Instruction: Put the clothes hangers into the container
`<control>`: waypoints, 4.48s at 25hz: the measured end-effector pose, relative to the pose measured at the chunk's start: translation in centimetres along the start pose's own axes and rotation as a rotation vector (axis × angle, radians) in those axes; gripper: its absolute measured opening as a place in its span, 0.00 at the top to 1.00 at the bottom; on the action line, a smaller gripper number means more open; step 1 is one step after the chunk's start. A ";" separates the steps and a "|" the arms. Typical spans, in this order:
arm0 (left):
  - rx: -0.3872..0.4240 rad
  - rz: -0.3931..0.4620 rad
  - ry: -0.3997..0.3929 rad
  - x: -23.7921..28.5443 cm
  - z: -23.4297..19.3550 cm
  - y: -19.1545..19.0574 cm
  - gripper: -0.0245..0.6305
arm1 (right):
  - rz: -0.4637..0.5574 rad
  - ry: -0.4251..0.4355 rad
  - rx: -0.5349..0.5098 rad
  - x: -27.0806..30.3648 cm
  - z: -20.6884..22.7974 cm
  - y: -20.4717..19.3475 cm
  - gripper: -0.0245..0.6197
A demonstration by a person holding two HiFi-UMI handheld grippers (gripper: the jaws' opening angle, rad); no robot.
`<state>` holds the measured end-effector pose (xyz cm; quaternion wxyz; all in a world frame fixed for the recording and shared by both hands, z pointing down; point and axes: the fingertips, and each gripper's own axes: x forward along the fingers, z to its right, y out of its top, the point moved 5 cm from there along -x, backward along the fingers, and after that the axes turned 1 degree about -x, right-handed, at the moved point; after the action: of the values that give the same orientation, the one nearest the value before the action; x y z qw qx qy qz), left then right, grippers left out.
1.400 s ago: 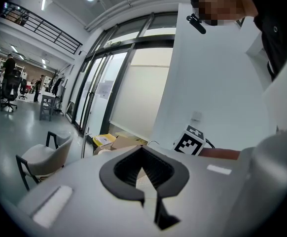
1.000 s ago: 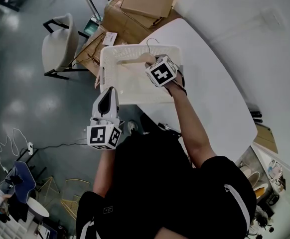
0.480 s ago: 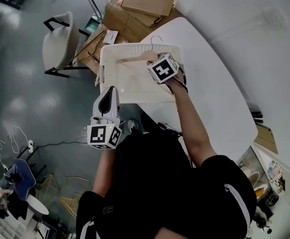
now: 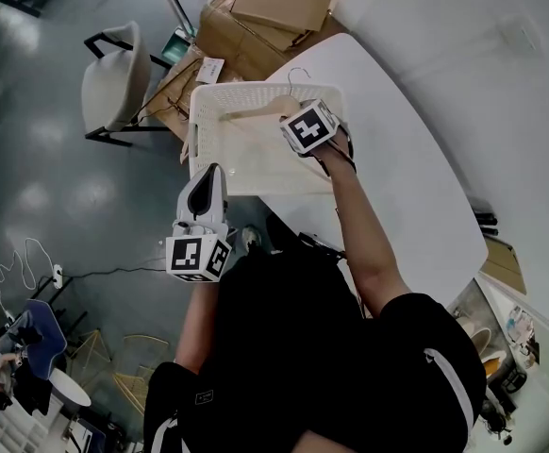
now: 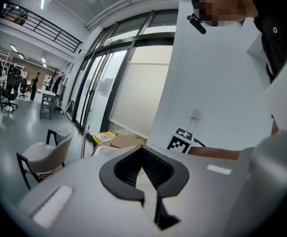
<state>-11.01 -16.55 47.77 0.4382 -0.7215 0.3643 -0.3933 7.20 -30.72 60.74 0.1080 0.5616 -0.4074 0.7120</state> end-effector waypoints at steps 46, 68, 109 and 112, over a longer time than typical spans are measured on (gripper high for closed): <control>0.014 0.098 -0.073 -5.2 1.2 1.4 0.96 | 0.340 -0.216 0.188 -12.8 -3.1 -1.5 0.90; 0.034 0.128 -0.189 -11.8 5.6 -0.2 0.96 | 0.496 -0.263 0.293 -18.9 -10.1 -6.7 0.94; 0.052 0.105 -0.259 -16.9 11.0 -3.1 0.96 | 0.749 -0.248 0.342 -25.9 -24.3 -15.4 0.94; 0.060 0.101 -0.260 -16.9 11.2 -3.2 0.96 | 0.758 -0.231 0.324 -25.9 -24.8 -15.7 0.94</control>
<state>-7.65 3.14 43.05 0.5222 -0.7337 0.3286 -0.2845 8.05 4.65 44.05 -0.2972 0.4579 -0.4771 0.6888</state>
